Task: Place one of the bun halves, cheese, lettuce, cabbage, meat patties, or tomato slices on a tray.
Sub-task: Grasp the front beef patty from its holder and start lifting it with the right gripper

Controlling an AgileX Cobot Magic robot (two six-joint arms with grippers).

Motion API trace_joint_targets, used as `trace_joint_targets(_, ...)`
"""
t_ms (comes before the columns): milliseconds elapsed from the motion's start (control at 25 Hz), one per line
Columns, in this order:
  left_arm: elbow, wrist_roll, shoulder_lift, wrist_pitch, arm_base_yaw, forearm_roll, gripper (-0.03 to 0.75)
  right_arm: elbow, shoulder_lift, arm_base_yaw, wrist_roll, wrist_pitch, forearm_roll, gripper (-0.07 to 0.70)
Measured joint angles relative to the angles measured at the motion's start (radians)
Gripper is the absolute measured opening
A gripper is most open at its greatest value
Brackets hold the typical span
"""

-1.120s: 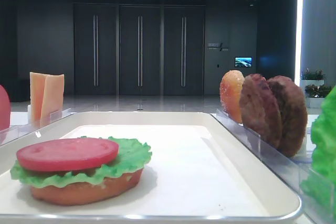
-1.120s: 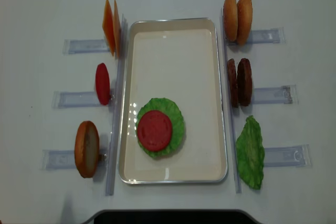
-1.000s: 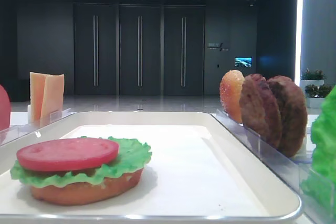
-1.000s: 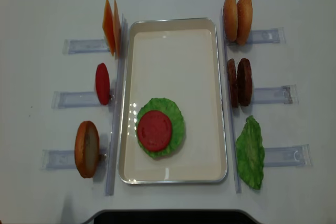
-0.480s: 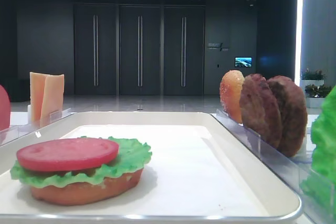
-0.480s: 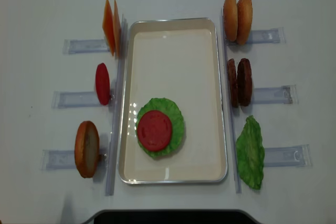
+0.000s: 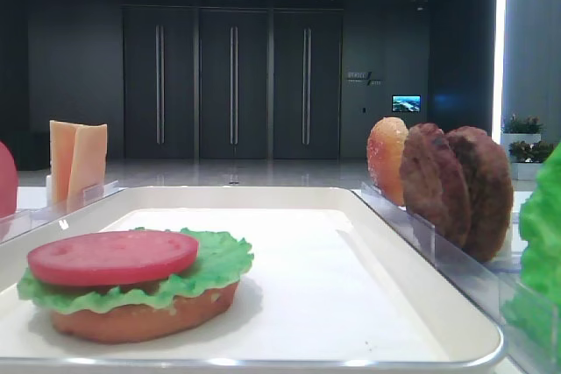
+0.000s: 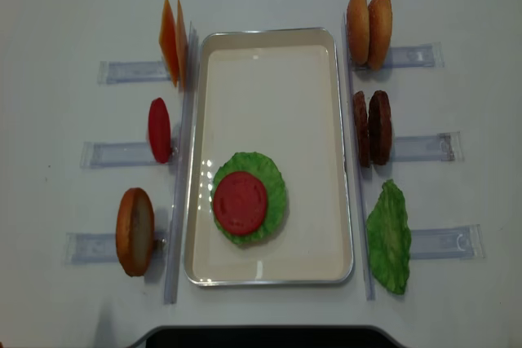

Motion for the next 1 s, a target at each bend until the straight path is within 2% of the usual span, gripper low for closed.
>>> trace_joint_targets(640,0.0,0.0,0.0,0.0,0.0,0.0,-0.007,0.0,0.003,0.0,-0.05,0.007,0.035,0.275)
trace_joint_targets(800,0.0,0.0,0.0,0.0,0.0,0.0,-0.007,-0.041,0.109,0.0,-0.052,0.035,0.035,0.274)
trace_joint_targets(1000,0.0,0.0,0.0,0.0,0.0,0.0,-0.007,-0.182,0.332,0.0,-0.046,0.078,0.035,0.273)
